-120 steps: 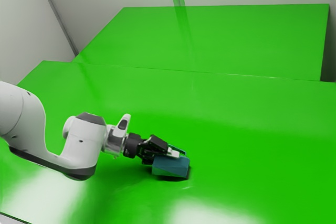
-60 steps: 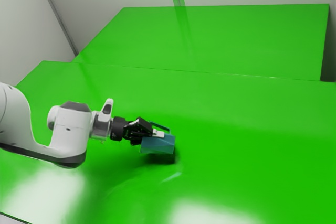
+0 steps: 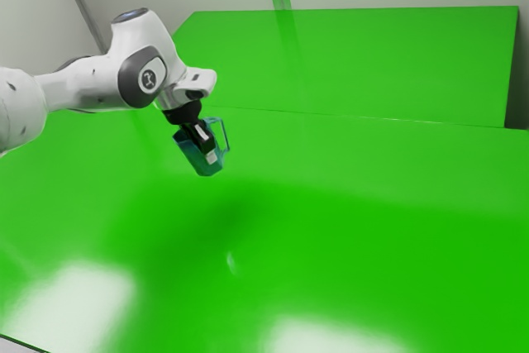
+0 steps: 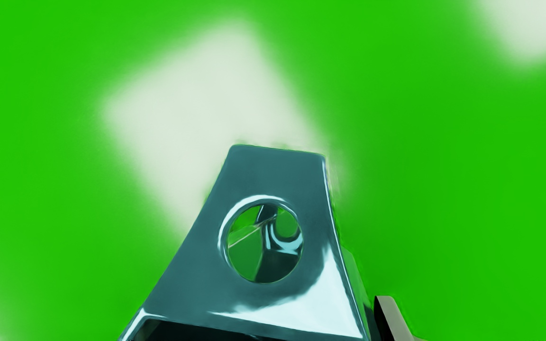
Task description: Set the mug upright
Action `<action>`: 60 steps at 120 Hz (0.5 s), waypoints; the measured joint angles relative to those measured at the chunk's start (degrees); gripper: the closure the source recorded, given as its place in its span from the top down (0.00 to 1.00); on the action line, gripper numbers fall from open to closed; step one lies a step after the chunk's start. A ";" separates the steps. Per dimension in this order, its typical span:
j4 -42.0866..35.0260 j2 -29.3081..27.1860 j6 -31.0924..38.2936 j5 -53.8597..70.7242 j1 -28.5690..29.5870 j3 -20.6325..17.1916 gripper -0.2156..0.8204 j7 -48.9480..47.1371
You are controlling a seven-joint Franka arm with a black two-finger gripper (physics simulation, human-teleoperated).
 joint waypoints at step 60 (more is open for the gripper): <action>-6.97 5.79 10.02 6.07 -0.75 -0.26 0.03 -28.02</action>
